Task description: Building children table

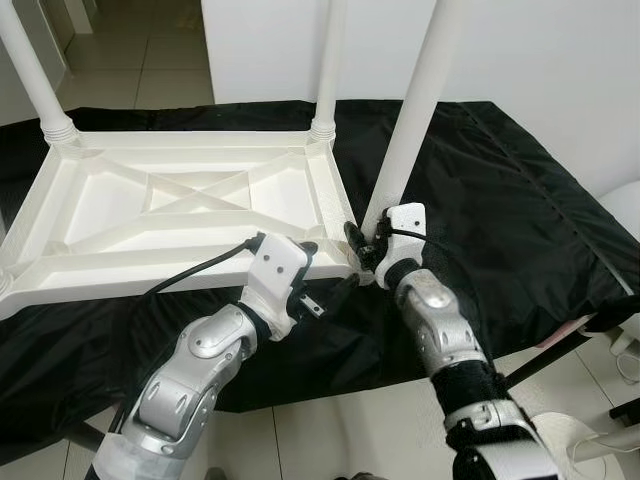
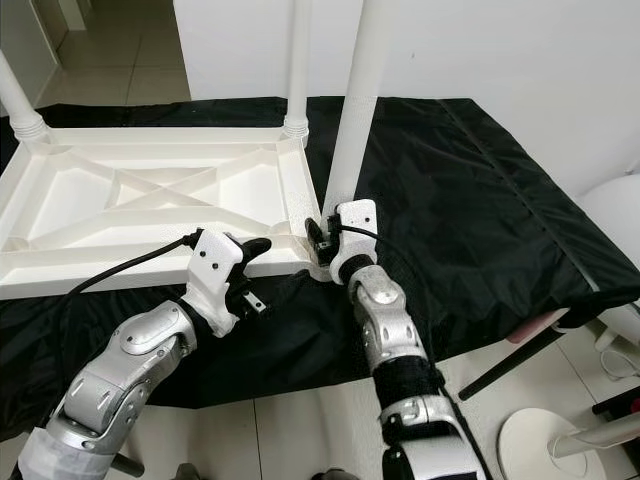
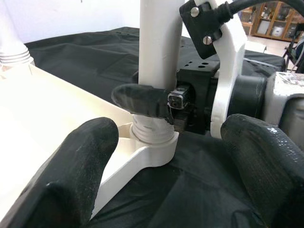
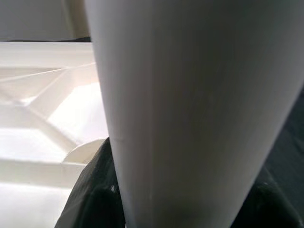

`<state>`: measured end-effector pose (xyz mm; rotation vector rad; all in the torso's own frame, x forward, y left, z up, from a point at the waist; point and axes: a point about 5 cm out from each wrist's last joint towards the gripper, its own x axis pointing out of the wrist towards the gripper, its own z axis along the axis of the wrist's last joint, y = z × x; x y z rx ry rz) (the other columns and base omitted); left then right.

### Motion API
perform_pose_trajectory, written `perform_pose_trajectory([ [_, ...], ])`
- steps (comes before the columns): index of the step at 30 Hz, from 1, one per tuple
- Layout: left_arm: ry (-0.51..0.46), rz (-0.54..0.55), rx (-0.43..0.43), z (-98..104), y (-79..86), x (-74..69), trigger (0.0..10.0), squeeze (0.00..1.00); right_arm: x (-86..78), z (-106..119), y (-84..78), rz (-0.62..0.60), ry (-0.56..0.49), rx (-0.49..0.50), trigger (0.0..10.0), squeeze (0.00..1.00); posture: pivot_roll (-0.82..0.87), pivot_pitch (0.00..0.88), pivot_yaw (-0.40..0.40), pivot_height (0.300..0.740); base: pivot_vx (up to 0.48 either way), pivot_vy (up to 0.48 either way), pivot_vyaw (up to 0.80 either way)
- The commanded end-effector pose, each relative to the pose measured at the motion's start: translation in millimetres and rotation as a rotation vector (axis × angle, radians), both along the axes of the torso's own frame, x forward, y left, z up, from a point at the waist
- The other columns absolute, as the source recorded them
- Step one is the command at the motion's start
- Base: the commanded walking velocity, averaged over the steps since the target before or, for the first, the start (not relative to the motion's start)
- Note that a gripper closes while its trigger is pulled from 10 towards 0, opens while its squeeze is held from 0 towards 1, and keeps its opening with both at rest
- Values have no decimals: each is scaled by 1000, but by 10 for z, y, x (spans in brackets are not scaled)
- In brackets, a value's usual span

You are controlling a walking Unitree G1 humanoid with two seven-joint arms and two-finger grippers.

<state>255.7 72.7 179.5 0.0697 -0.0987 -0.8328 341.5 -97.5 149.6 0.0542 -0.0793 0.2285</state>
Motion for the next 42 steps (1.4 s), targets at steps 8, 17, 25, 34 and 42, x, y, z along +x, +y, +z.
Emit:
perform_pose_trajectory([
  [8, 21, -10, -12, -33, 0, -26, 10000, 0, -119, -55, 120, -127, 28, 47, 10000, 0, 1, 76, -59, 740, 0, 0, 0],
  [17, 17, 11, -1, -53, 42, -53, 10000, 0, -222, 77, 119, -53, -59, 107, 10000, 1000, 10, 76, -70, 740, 0, 0, 0],
  [25, 15, 12, 5, -59, 41, -58, 10000, 0, -213, 50, -16, 60, -57, 80, 10000, 0, 5, 65, -63, 740, 0, 0, 0],
  [34, 8, 5, 10, -44, 50, -33, 10000, 0, -162, -28, -210, 273, -25, 6, 10000, 0, 1, 57, -59, 740, 0, 0, 0],
  [42, -2, 6, 14, -29, 50, -5, 10000, 0, -95, -73, -292, 445, -21, -107, 10000, 0, 3, 56, -52, 740, 0, 0, 0],
])
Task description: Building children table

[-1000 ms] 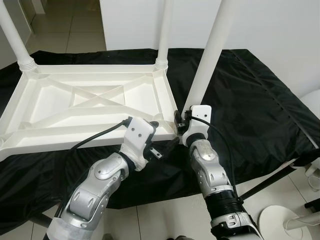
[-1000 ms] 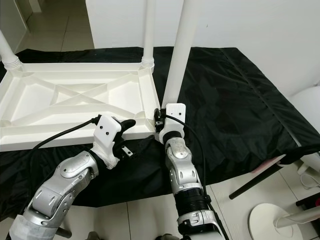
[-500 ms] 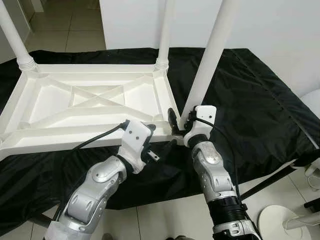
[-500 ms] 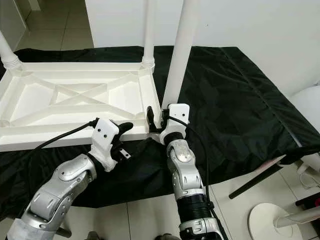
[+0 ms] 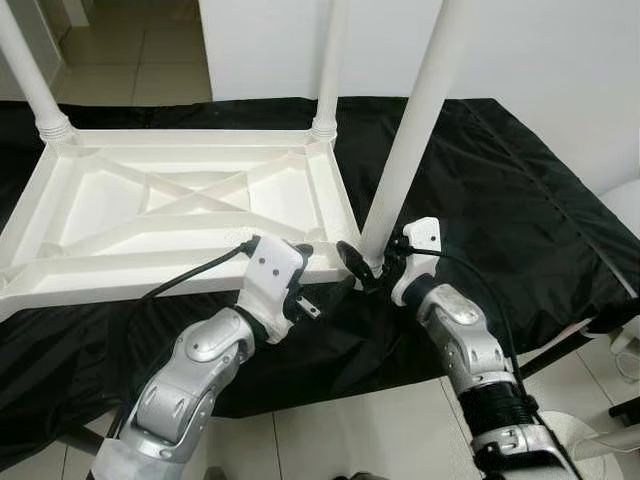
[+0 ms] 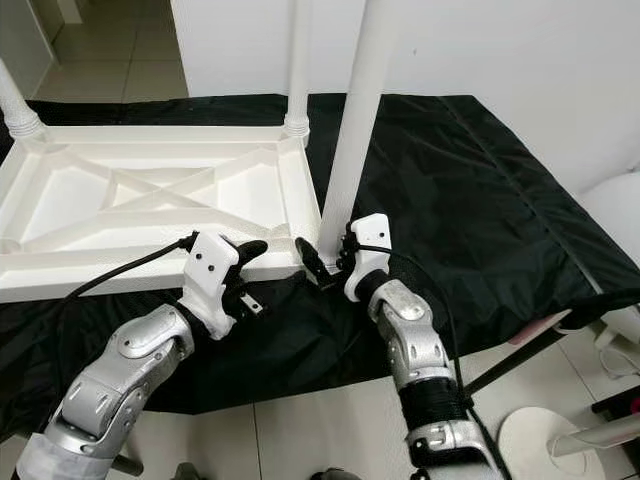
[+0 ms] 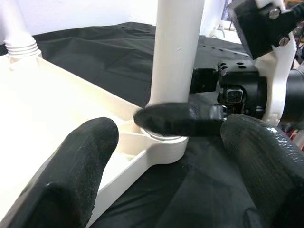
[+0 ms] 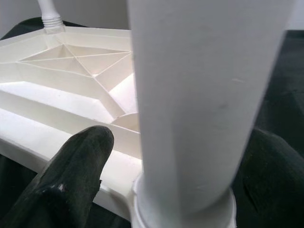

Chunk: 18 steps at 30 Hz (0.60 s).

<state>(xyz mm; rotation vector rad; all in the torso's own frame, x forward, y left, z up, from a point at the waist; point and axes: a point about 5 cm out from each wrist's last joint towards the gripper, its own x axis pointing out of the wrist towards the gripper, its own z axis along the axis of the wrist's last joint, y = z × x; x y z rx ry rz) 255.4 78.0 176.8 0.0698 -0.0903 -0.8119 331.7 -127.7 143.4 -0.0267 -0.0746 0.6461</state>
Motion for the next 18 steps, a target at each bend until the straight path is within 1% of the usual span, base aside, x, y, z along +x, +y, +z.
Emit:
perform_pose_trajectory([
  [1, -8, -15, 12, 0, 2, 7, 10000, 0, 47, 0, 1, 81, -10, -46, 10000, 0, -2, 57, -48, 740, 0, 0, 0],
  [2, -9, -16, 12, 2, 0, 10, 10000, 0, 84, 13, 6, 116, -14, -71, 10000, 0, -1, 58, -50, 740, 0, 0, 0],
  [4, -9, -17, 11, 4, -4, 11, 10000, 0, 114, 20, 8, 129, -12, -84, 10000, 0, 1, 57, -50, 740, 0, 0, 0],
  [5, -10, -19, 11, 6, -12, 12, 10000, 0, 139, 21, 5, 138, -17, -103, 8510, 0, 4, 54, -50, 740, 0, 0, 0],
  [7, -15, -19, 10, 16, -22, 18, 10000, 0, 171, 10, -7, 143, -9, -125, 235, 0, 10, 49, -52, 740, 0, 0, 0],
  [8, -15, -19, 10, 16, -22, 18, 10000, 0, 171, 10, -7, 143, -9, -125, 235, 0, 10, 49, -52, 740, 0, 0, 0],
  [9, -17, -16, 9, 21, -21, 21, 10000, 0, 176, 5, -13, 153, -5, -129, 0, 0, 11, 49, -53, 740, 0, 0, 0],
  [14, -20, -6, 7, 28, -4, 33, 10000, 0, 167, -41, -22, 176, 16, -132, 0, 0, 13, 48, -56, 740, 0, 0, 0],
  [17, -19, -5, 6, 29, 5, 33, 10000, 0, 128, -106, -10, 195, 35, -137, 0, 0, 7, 51, -53, 740, 0, 0, 0],
  [18, -18, -6, 6, 27, 5, 33, 10000, 0, 126, -119, -12, 196, 37, -139, 3569, 0, 7, 51, -53, 740, 0, 0, 0],
])
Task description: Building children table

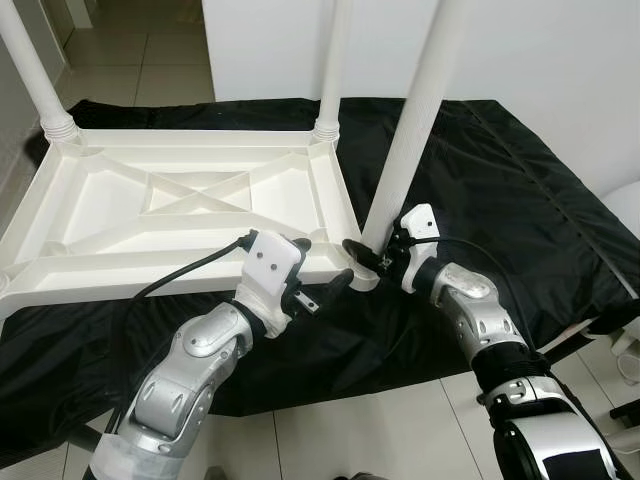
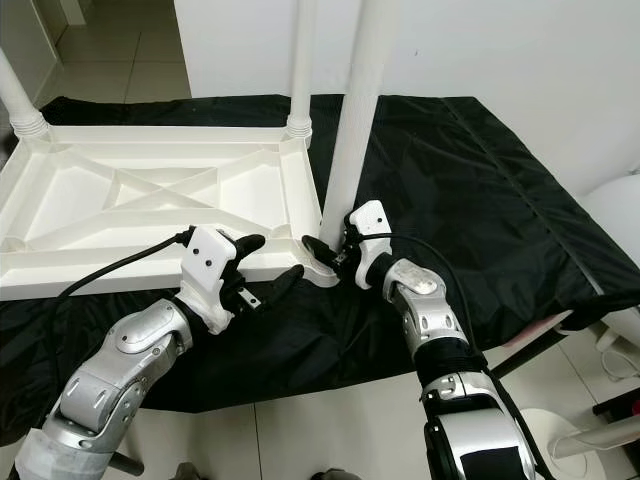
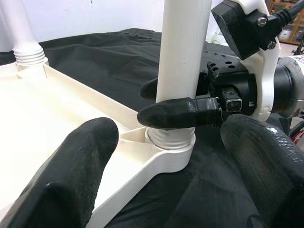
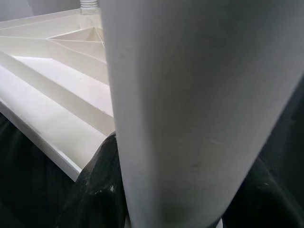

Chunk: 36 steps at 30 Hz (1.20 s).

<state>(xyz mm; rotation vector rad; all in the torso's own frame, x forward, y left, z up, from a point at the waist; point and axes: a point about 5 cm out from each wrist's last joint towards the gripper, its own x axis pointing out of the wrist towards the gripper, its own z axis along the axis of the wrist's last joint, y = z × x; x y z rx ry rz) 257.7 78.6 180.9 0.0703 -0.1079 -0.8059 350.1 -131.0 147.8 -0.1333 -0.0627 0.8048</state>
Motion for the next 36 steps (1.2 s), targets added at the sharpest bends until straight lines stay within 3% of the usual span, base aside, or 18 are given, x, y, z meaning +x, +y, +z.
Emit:
perform_pose_trajectory([
  [1, -2, -12, 13, -15, -4, 8, 10000, 0, -52, -167, 14, 20, 61, -23, 10000, 0, 4, 55, -54, 740, 0, 0, 0],
  [4, -1, -14, 13, -19, -9, 7, 10000, 0, -50, -165, 11, 2, 64, -13, 10000, 0, 2, 55, -52, 740, 0, 0, 0],
  [11, 11, -29, 60, -119, -20, -2, 10000, 0, -15, -180, 11, -210, 67, 27, 10000, 0, -4, 56, -48, 740, 0, 0, 0],
  [19, 31, -30, 71, -192, 0, -2, 10000, 0, -55, -204, 53, -302, 72, 48, 10000, 0, -4, 57, -41, 740, 0, 0, 0],
  [24, 60, -21, 85, -291, 39, 1, 10000, 0, -230, -313, 171, -510, 134, 140, 10000, 0, 1, 53, -35, 740, 0, 0, 0],
  [28, 59, -20, 93, -297, 60, 9, 10000, 0, -366, -283, 289, -687, 116, 211, 10000, 0, 5, 50, -33, 740, 0, 0, 0],
  [36, 49, -21, 100, -279, 82, 29, 10000, 0, -400, -221, 345, -683, 88, 224, 10000, 0, 2, 48, -29, 740, 0, 0, 0],
])
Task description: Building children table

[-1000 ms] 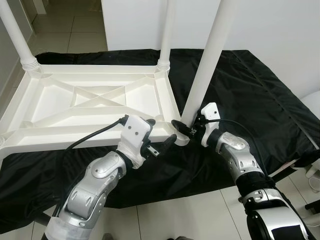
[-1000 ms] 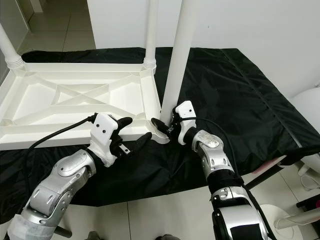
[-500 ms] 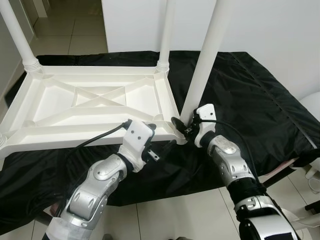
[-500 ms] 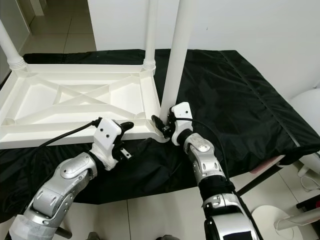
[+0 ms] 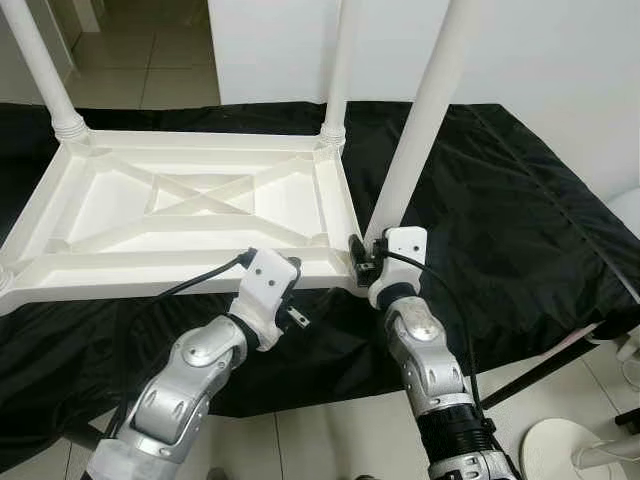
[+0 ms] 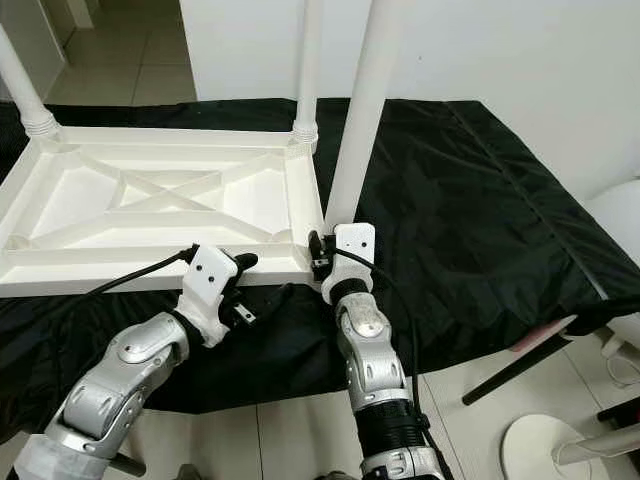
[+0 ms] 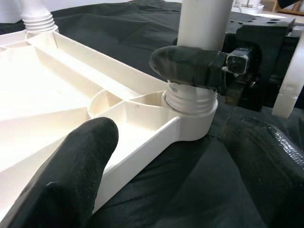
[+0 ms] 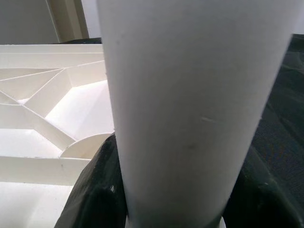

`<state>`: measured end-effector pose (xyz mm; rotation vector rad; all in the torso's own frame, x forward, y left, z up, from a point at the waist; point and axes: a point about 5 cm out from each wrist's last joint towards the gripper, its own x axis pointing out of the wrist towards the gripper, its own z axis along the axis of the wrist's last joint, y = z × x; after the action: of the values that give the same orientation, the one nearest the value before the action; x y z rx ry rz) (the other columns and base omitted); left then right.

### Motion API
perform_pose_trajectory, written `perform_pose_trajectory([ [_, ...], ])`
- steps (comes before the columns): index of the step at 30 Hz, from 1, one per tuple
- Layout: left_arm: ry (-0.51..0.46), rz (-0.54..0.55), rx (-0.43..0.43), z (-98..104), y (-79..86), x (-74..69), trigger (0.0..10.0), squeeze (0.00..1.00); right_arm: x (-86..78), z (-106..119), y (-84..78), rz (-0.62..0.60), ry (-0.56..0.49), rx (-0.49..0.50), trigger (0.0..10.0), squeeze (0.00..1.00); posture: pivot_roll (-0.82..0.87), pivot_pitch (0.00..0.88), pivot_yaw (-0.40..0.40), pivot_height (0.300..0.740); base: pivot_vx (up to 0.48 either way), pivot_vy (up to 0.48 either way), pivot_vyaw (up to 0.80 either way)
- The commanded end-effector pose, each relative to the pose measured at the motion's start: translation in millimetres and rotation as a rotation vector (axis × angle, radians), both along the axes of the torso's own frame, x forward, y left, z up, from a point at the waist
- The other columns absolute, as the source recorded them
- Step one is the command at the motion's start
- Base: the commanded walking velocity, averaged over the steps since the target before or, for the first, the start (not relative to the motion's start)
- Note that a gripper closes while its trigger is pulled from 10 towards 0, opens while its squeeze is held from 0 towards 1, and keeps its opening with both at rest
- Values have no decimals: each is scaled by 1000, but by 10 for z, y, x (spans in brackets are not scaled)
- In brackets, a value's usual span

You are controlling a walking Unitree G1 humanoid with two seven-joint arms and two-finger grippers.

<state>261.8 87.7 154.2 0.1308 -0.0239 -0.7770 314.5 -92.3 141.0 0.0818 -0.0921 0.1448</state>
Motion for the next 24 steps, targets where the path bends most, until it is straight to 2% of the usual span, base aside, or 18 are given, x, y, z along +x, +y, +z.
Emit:
perform_pose_trajectory([
  [1, 0, -56, 14, -12, -9, -11, 10000, 0, -43, -153, -42, -24, 73, 8, 10000, 0, 2, 48, -29, 740, 0, 0, 0],
  [2, -2, -58, 15, -7, -5, -7, 10000, 0, -56, -137, -40, -14, 63, 8, 10000, 478, 1, 48, -29, 740, 0, 0, 0],
  [3, -3, -60, 16, -3, -3, -6, 10000, 0, -70, -122, -31, 3, 53, 19, 10000, 1000, 1, 48, -28, 740, 0, 0, 0],
  [7, -4, -61, 14, 4, -3, -8, 10000, 0, -79, -79, -26, 34, 26, 41, 10000, 1000, 1, 48, -28, 740, 0, 0, 0],
  [11, -10, -67, 11, 15, -12, -28, 10000, 0, -62, 20, -140, 64, 0, 10, 10000, 1000, -1, 48, -30, 740, 0, 0, 0],
  [12, -12, -68, 12, 13, -14, -28, 10000, 0, -49, 46, -178, 109, -7, -13, 10000, 0, -2, 47, -31, 740, 0, 0, 0],
  [17, -13, -69, 13, 13, -13, -24, 10000, 0, -27, 75, -221, 164, -21, -34, 10000, 0, -3, 46, -30, 740, 0, 0, 0],
  [19, -16, -75, 12, 24, -20, -29, 10000, 0, 20, 83, -295, 257, -26, -75, 10000, 0, -5, 45, -28, 740, 0, 0, 0],
  [20, -16, -75, 12, 24, -20, -29, 10000, 0, 20, 83, -295, 257, -26, -75, 10000, 0, -5, 45, -28, 740, 0, 0, 0],
  [22, -20, -79, 12, 37, -23, -28, 10000, 0, 63, 73, -328, 372, -26, -110, 10000, 0, -6, 44, -25, 740, 0, 0, 0],
  [24, -22, -80, 13, 41, -23, -24, 10000, 0, 78, 69, -334, 415, -26, -125, 10000, 0, -7, 43, -23, 740, 0, 0, 0],
])
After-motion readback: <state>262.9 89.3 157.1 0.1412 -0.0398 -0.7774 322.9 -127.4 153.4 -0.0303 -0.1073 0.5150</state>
